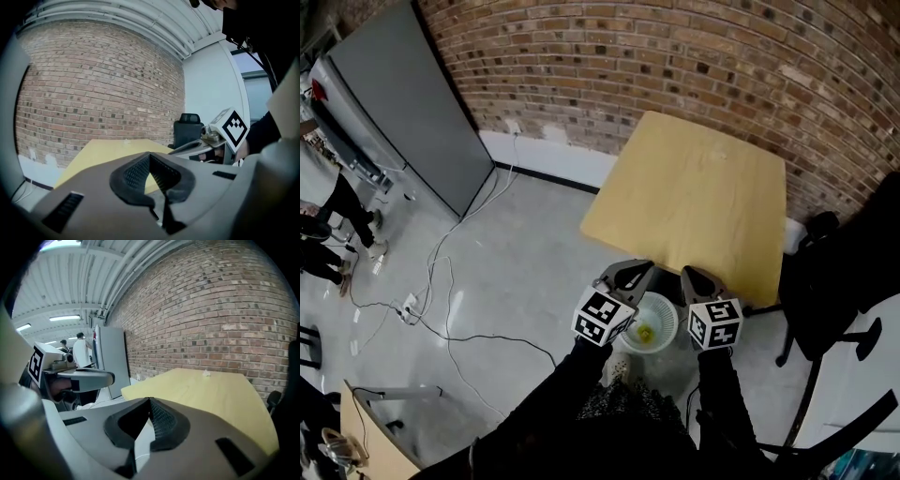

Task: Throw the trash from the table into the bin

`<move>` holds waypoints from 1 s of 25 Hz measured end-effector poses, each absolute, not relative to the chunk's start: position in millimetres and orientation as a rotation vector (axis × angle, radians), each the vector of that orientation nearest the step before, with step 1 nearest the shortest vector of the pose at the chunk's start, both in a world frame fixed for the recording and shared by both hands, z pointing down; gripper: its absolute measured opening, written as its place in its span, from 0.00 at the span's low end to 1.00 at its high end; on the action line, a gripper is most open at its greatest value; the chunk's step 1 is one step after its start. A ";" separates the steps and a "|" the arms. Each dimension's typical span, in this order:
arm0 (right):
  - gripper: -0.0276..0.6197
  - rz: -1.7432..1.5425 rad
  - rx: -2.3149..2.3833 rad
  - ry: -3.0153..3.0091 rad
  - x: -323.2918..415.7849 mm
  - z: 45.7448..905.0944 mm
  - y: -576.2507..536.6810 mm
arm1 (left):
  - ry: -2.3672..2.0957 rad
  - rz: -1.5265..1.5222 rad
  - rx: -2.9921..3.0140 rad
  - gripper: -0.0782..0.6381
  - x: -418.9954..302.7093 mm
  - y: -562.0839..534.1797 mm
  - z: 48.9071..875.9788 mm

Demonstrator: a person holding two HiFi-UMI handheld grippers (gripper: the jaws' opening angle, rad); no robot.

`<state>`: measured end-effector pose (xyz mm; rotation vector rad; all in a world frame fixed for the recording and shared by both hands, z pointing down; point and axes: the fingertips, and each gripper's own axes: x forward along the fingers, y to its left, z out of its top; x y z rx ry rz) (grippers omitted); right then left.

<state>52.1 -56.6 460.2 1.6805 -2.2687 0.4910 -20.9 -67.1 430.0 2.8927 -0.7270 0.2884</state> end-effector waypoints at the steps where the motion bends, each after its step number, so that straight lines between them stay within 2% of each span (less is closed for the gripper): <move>1: 0.06 0.480 1.686 -2.272 53.3 454.3 -61.0 | -0.726 0.279 2.900 0.11 -19.7 -72.0 425.0; 9: 0.06 0.401 1.760 -2.258 66.1 419.3 -98.3 | -0.703 0.238 2.949 0.11 -15.2 -107.5 399.4; 25: 0.06 0.357 1.915 -2.179 121.5 404.6 -137.0 | -0.632 0.254 2.988 0.11 17.9 -146.9 398.2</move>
